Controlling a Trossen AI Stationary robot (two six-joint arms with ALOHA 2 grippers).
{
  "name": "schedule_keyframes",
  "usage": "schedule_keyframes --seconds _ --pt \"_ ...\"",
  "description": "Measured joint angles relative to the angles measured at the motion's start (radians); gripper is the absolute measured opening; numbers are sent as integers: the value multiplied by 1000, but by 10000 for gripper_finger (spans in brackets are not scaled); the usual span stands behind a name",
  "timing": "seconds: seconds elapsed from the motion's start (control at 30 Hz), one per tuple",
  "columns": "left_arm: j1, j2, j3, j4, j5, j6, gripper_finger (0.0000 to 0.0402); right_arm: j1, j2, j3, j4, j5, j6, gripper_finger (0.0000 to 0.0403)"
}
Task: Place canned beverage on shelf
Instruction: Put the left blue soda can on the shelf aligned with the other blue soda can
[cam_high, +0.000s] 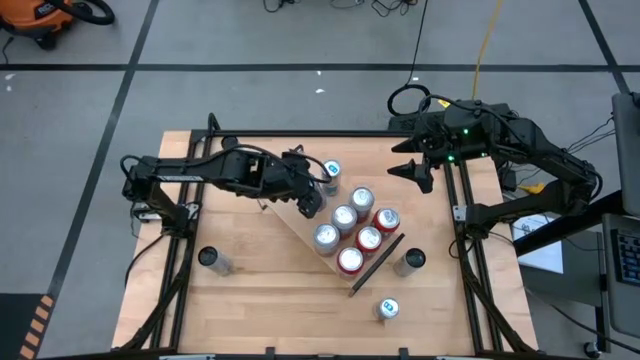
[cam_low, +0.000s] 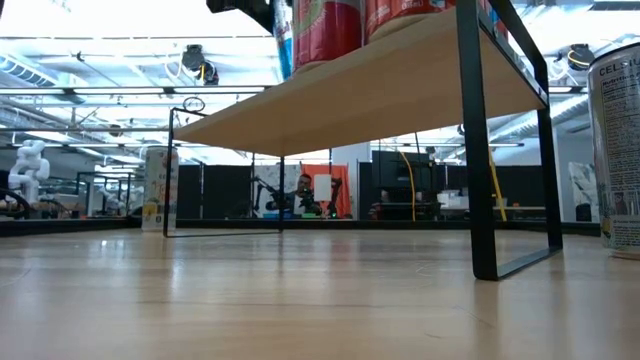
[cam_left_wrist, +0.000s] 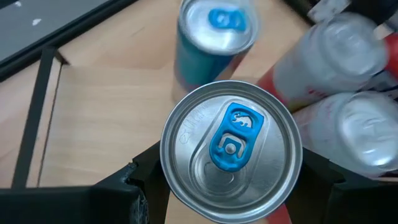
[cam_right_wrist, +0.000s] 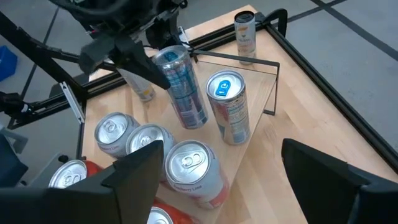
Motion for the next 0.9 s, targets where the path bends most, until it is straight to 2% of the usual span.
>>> schedule_keyframes --seconds 0.57,0.9 --pt "2 42 0 -46 -11 -4 231 0 0 0 -4 0 -11 303" --pt "2 41 0 -45 -61 19 231 0 0 0 -3 0 -11 303"
